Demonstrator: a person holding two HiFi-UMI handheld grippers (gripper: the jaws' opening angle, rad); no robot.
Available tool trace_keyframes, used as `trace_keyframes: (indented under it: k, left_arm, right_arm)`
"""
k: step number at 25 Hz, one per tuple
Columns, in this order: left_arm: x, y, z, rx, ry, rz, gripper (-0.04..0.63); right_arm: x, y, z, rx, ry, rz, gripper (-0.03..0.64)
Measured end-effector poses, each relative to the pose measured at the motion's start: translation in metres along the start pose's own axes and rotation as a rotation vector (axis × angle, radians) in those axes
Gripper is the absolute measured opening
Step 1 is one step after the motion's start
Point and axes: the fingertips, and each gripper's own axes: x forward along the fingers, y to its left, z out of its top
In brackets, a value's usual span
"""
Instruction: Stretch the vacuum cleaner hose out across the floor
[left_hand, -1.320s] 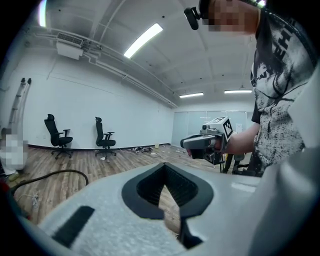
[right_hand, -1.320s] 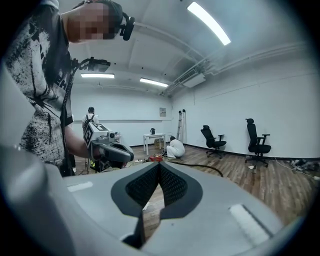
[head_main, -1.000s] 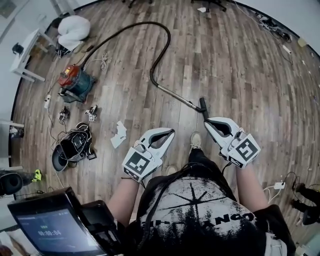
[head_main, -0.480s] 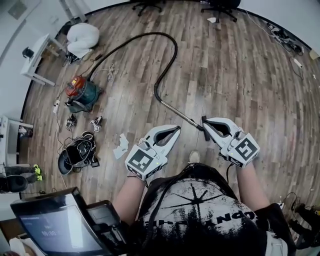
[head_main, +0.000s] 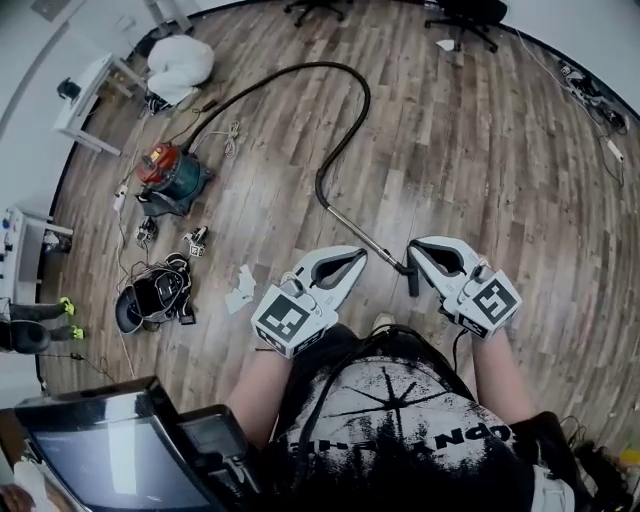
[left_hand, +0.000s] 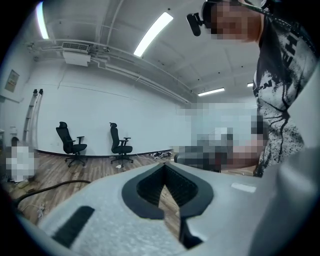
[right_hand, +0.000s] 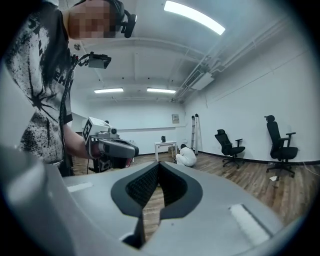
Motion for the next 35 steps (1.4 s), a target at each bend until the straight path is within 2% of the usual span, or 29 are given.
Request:
trace_keyframes:
  k: [7, 11, 19, 27, 30, 35]
  left_arm:
    - [0.0, 0.044, -0.007, -0.027, 0.008, 0.045, 0.002]
    - [-0.002, 0.075, -0.013, -0.041, 0.001, 0.044, 0.002]
    - [-0.005, 0.167, -0.017, -0.045, 0.002, -0.045, 0.002]
    - [0.002, 0.239, -0.018, -0.001, 0.027, -0.165, 0.002]
    - [0.005, 0.246, -0.017, 0.011, 0.037, -0.19, 0.002]
    - [0.011, 0.231, -0.006, 0.016, 0.028, -0.156, 0.002]
  right_arm:
    - [0.046, -0.019, 0.001, -0.002, 0.024, 0.063, 0.006]
    - [0.076, -0.03, -0.002, -0.008, 0.041, 0.07, 0.006]
    - [0.144, -0.07, 0.004, -0.009, 0.067, -0.033, 0.006]
    - [0.192, -0.113, 0.016, -0.014, 0.05, -0.191, 0.006]
    - [0.196, -0.117, 0.013, -0.013, 0.056, -0.211, 0.006]
    - [0.176, -0.119, 0.011, -0.006, 0.052, -0.185, 0.006]
